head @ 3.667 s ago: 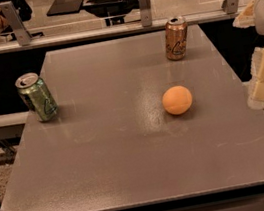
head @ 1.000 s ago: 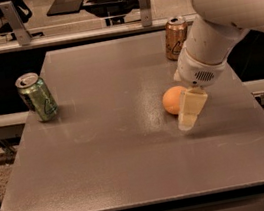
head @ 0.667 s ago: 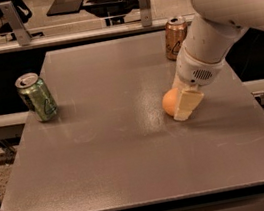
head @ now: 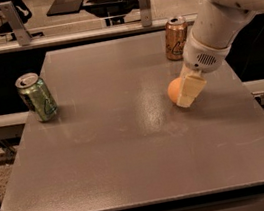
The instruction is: Move orange near orange can
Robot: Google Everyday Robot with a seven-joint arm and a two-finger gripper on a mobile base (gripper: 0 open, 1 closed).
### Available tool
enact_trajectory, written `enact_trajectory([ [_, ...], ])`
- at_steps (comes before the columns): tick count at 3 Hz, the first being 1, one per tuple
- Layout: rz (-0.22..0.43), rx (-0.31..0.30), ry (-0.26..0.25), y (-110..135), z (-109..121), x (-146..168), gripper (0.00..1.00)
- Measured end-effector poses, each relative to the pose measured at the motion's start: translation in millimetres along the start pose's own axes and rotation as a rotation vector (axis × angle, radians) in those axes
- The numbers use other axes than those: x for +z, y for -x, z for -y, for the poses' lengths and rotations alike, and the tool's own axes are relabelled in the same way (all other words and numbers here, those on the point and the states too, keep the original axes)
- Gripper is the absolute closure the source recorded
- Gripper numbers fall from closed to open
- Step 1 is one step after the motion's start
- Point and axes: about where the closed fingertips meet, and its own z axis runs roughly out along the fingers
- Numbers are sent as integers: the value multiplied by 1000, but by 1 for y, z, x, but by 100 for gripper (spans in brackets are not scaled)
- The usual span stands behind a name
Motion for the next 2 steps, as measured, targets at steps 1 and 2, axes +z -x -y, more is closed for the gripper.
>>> enact_trajectory([
  [1, 1, 132, -43, -15, 35, -10, 100],
  [2, 32, 235, -99, -29, 77, -21, 100],
])
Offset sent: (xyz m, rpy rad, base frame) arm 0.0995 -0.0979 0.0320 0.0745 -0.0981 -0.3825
